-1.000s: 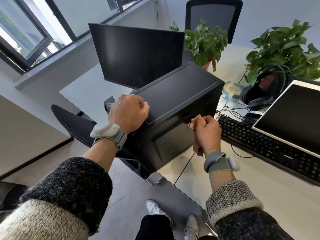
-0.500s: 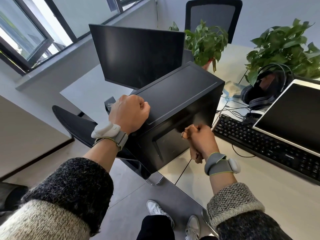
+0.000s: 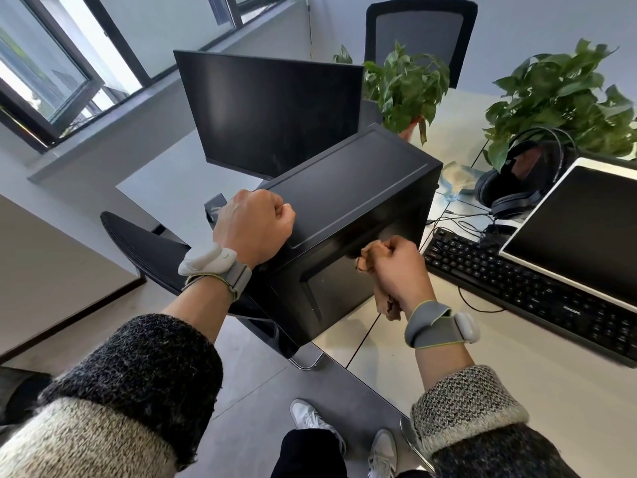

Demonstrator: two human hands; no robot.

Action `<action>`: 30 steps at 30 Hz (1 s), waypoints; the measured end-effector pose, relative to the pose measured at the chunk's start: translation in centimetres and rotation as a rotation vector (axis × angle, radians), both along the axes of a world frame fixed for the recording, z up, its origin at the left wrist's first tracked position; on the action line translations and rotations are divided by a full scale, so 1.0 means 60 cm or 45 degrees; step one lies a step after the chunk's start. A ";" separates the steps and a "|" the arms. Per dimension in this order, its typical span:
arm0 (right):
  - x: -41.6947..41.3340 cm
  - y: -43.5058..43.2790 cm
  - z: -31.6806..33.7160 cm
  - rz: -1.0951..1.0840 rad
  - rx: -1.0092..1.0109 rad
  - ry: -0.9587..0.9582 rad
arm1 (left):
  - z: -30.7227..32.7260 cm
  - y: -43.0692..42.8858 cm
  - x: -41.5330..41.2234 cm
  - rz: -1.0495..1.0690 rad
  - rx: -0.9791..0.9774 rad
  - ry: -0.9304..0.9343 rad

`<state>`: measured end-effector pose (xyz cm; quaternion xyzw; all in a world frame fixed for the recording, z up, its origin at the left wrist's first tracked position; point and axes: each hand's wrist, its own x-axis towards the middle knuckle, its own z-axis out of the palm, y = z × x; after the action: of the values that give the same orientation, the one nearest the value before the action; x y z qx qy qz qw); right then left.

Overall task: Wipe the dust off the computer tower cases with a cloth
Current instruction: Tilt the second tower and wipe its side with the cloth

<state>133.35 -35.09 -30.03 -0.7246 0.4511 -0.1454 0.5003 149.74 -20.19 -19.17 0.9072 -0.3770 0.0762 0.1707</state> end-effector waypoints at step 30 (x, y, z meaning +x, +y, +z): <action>0.002 0.041 0.027 -0.037 -0.053 -0.265 | 0.001 -0.004 0.001 0.020 0.022 0.009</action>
<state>133.46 -32.61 -28.40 -0.7094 0.4039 -0.2364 0.5270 149.80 -20.40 -19.10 0.9118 -0.3698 0.0712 0.1635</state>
